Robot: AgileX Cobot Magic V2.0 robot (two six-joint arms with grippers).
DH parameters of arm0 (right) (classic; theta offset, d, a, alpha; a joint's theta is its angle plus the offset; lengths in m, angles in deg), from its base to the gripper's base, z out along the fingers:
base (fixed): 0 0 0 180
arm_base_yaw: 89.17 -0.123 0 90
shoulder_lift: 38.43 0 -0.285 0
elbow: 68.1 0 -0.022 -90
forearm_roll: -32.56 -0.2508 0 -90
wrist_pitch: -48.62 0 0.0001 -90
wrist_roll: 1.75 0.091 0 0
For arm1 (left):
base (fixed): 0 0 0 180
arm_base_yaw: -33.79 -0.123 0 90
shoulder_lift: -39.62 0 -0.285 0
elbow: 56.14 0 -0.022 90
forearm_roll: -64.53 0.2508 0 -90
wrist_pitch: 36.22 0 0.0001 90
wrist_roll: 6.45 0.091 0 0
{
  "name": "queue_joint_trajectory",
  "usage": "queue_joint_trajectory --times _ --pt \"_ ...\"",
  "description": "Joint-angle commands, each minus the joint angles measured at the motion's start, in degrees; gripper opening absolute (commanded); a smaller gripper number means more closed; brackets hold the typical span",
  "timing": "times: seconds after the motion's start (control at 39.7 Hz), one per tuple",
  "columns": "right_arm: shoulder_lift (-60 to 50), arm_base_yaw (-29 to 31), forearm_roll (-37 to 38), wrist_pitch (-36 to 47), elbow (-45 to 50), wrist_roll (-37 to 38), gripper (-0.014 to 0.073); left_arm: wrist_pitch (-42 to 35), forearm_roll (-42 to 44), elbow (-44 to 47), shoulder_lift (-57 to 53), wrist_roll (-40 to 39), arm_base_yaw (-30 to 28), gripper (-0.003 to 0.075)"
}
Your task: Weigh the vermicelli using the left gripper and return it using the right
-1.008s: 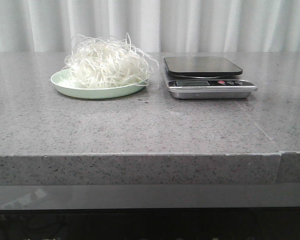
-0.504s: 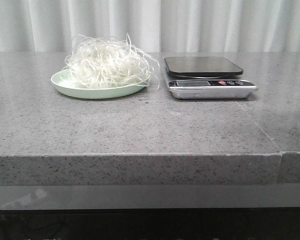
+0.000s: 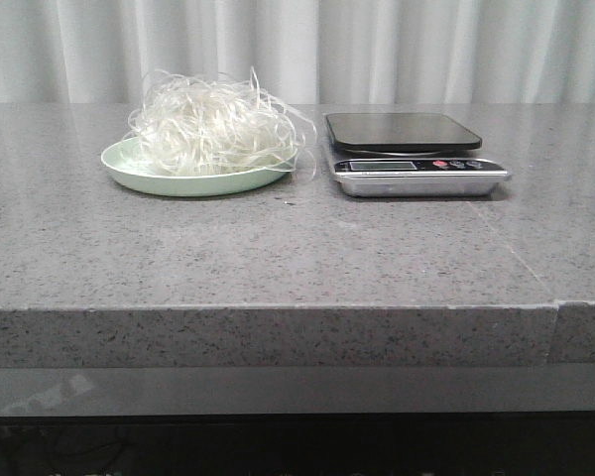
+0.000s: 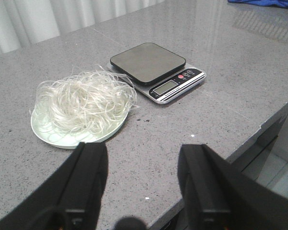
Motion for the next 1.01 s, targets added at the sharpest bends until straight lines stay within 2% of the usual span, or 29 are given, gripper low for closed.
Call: queue_joint_trajectory --times 0.0,0.15,0.4,0.73,0.81,0.98 --pt "-3.83 0.21 0.29 3.09 0.83 0.18 0.0503 -4.97 -0.81 -1.35 0.09 -0.49 0.38 0.0428" --pt "-7.70 0.21 0.29 2.98 2.64 0.18 0.0503 -4.97 -0.81 -1.35 0.09 -0.49 0.38 0.0428" --pt "-8.13 0.21 0.29 2.81 3.24 0.18 0.0487 -4.97 -0.81 -1.35 0.09 -0.49 0.38 0.0412" --pt "-8.13 0.21 0.29 2.81 3.24 0.18 0.0193 -4.97 -0.81 -1.35 0.09 -0.49 0.38 0.0152" --pt "-8.13 0.21 0.29 2.81 3.24 0.18 0.0156 -4.97 -0.81 -1.35 0.09 -0.49 0.38 0.0155" --pt "-8.13 0.21 0.29 2.99 3.24 0.18 0.0157 -4.97 -0.81 -1.35 0.09 -0.49 0.38 0.0155"
